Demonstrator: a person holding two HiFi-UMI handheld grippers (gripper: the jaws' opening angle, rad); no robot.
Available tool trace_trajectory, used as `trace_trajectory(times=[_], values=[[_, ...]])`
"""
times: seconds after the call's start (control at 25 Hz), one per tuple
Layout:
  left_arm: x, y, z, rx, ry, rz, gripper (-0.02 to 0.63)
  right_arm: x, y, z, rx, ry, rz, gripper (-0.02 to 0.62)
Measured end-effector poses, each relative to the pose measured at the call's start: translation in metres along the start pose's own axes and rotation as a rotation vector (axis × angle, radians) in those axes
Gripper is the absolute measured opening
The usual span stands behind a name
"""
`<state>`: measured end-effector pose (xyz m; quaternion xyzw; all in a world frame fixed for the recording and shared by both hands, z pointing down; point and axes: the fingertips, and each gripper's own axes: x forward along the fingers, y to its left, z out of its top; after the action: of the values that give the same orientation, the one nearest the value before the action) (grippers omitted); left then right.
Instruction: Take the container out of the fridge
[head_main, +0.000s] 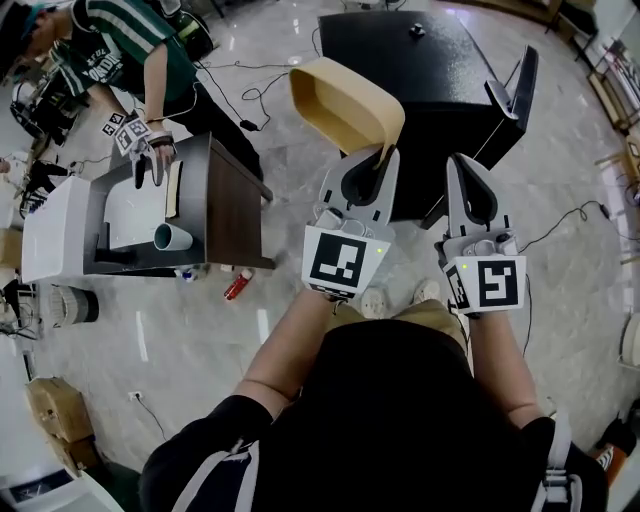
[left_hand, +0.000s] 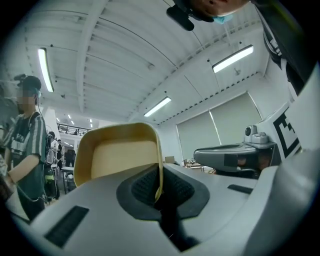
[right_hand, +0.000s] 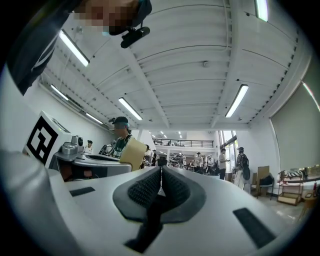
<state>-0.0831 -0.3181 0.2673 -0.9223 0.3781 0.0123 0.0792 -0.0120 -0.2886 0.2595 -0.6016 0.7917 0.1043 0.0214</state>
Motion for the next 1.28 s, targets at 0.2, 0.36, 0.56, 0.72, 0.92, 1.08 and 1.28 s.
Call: trace_trajectory(times=[0.2,0.36,0.56,0.72,0.92,1.08,1.28], values=[[0.002,0.007,0.014,0.018,-0.084,0.041,0.025,0.006,-0.002,0.002,0.001,-0.003,0.009,0.037],[0.005,0.004,0.022,0.032,-0.136,0.051,0.025,0.005,-0.003,0.0,0.005,-0.004,0.015,0.037],[0.015,-0.005,0.023,0.055,-0.13,0.044,0.025,0.003,-0.014,0.0,0.009,-0.002,0.011,0.037],[0.027,-0.016,0.029,0.051,-0.133,0.052,0.025,-0.002,-0.031,0.003,0.018,-0.009,0.005,0.037],[0.036,-0.029,0.029,0.043,-0.122,0.069,0.025,-0.006,-0.045,0.003,0.033,-0.011,0.019,0.037],[0.041,-0.043,0.029,0.061,-0.107,0.078,0.025,-0.014,-0.054,0.005,0.042,-0.022,0.039,0.037],[0.051,-0.061,0.029,0.054,-0.096,0.103,0.025,-0.025,-0.072,0.003,0.054,-0.022,0.053,0.037]])
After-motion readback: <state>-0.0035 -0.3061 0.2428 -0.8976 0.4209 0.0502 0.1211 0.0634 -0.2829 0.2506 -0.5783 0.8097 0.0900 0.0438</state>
